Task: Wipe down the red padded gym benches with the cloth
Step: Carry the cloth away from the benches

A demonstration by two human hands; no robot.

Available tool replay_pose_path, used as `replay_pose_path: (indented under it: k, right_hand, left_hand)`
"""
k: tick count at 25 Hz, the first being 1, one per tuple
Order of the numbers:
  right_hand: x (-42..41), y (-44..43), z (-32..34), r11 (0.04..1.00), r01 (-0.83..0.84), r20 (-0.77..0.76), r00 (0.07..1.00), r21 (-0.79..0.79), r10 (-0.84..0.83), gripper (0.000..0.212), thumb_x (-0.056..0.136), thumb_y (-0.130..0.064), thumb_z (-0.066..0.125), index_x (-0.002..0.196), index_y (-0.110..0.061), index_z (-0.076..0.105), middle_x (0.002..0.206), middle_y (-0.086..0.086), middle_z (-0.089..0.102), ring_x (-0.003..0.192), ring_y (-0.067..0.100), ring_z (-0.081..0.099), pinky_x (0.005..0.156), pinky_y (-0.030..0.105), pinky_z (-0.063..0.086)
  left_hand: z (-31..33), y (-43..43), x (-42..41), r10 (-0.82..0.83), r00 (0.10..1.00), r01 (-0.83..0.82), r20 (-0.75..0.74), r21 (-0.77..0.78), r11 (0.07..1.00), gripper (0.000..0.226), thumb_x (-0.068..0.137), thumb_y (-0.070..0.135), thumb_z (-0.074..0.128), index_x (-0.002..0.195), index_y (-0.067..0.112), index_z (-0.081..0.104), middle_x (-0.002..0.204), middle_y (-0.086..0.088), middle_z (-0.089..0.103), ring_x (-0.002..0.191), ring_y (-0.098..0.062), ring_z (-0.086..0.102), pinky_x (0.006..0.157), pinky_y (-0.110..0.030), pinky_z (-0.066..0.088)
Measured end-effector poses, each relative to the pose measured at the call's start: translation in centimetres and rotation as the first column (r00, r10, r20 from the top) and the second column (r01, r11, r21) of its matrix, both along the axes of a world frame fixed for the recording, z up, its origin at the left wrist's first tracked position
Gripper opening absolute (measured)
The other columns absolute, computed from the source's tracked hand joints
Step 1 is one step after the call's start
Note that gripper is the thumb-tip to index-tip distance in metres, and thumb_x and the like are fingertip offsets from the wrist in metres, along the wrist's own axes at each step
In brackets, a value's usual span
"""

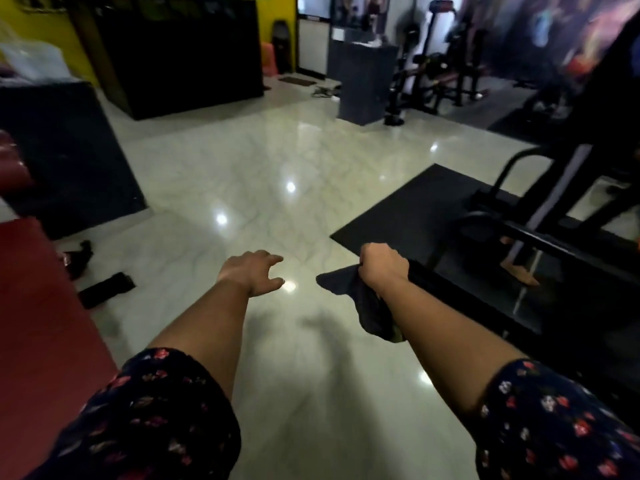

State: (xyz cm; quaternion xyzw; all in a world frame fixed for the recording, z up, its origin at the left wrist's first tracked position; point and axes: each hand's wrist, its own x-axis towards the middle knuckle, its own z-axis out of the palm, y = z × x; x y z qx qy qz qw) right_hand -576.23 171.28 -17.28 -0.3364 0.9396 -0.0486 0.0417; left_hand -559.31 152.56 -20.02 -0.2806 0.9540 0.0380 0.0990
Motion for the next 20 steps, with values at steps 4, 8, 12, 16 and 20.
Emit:
replay_pose_path:
  k: [4,8,12,16,20]
  right_hand:
    - [-3.5,-6.7,0.2,0.992,-0.122,-0.020,0.992,-0.021,0.122,0.023,0.090,-0.008,0.048,0.107,-0.016,0.061,0.107,0.007,0.063,0.098,0.029,0.060,0.070,0.033,0.041]
    - [-5.2,-13.6,-1.0,0.978,-0.186,0.001,0.982,-0.090,0.187,0.019,0.091,-0.011,0.049,0.106,-0.016,0.061,0.106,0.007,0.065,0.097,0.028,0.062,0.069,0.031,0.042]
    - [-6.6,-22.0,-2.7,0.977,-0.162,0.068,0.983,-0.139,0.173,0.020,0.091,-0.009,0.049,0.105,-0.016,0.060,0.103,0.005,0.064,0.093,0.026,0.062,0.069,0.031,0.042]
    - [-9.0,-31.2,-3.1,0.967,-0.207,0.094,0.970,-0.146,0.222,0.018,0.089,-0.009,0.052,0.103,-0.014,0.060,0.099,0.004,0.064,0.086,0.024,0.061,0.070,0.030,0.046]
    - [-11.4,-41.5,-2.5,0.959,-0.253,0.095,0.959,-0.128,0.266,0.020,0.087,-0.009,0.049,0.102,-0.014,0.061,0.098,0.004,0.063,0.086,0.023,0.060,0.079,0.032,0.049]
  left_hand:
    - [-0.2,-3.7,-0.1,0.172,0.985,-0.172,-0.025,0.016,0.985,0.063,0.094,0.057,0.048,0.151,0.038,0.030,0.155,0.004,0.036,0.137,-0.022,0.040,0.101,-0.039,0.040]
    - [-1.1,-8.7,0.0,0.285,0.958,-0.285,-0.003,0.016,0.958,0.064,0.093,0.057,0.047,0.152,0.038,0.029,0.155,0.003,0.035,0.137,-0.022,0.039,0.102,-0.039,0.042]
    - [-2.8,-15.3,-1.4,0.340,0.940,-0.340,0.039,0.007,0.940,0.065,0.093,0.058,0.046,0.152,0.039,0.027,0.156,0.004,0.035,0.138,-0.021,0.039,0.100,-0.039,0.041]
    - [-3.1,-23.7,-3.3,0.342,0.939,-0.341,0.044,-0.013,0.940,0.065,0.094,0.059,0.046,0.153,0.038,0.026,0.156,0.004,0.035,0.137,-0.021,0.040,0.100,-0.039,0.041]
    - [-2.0,-33.4,-4.9,0.389,0.921,-0.389,0.038,0.000,0.921,0.065,0.095,0.057,0.047,0.153,0.037,0.025,0.154,0.004,0.036,0.136,-0.020,0.041,0.101,-0.039,0.042]
